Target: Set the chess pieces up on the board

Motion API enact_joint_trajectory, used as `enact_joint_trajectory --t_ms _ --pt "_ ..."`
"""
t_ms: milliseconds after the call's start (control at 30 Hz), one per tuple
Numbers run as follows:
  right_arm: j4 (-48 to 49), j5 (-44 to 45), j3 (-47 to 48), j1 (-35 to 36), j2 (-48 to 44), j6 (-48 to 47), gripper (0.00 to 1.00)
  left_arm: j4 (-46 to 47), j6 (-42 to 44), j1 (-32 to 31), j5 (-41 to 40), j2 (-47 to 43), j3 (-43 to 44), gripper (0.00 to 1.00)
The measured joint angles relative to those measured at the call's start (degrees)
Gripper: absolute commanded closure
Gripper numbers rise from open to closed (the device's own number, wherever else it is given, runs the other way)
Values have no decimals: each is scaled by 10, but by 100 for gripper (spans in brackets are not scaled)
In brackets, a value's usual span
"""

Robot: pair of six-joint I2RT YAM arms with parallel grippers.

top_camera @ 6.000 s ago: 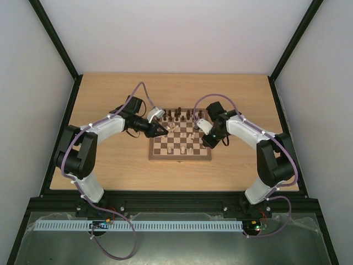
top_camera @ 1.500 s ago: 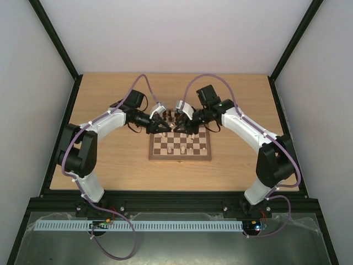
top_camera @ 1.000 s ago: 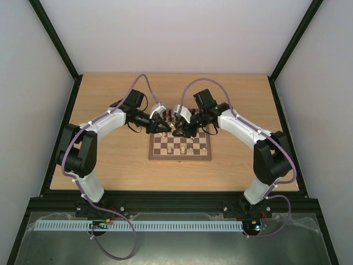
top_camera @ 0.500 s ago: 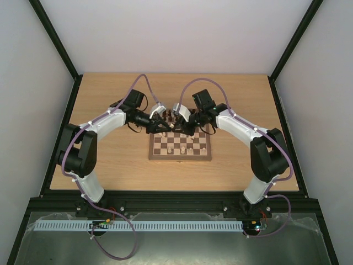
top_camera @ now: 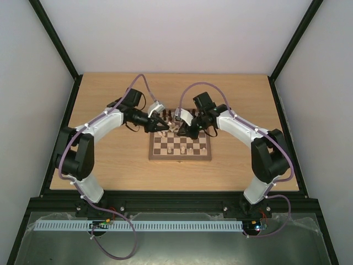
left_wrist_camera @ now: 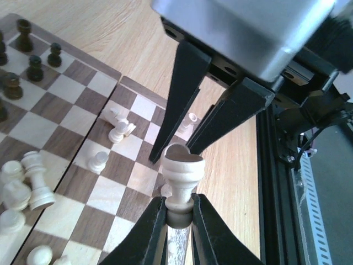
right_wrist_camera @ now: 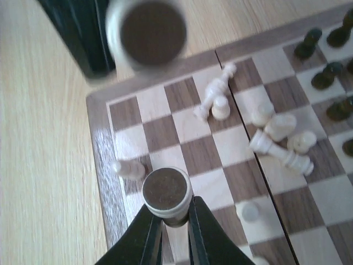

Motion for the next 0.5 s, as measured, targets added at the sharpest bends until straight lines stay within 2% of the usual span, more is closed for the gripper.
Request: enact_joint_trajectory --t_ms 167,300,500 --pt "-64 45 1 -11 -9 -35 94 -46 10 9 -52 -26 1 88" --pt "-136 103 15 -19 -10 -81 94 -146 39 12 -123 -21 26 87" --pt "-204 196 32 -26 -12 -142 93 -308 65 13 -212 36 114 87"
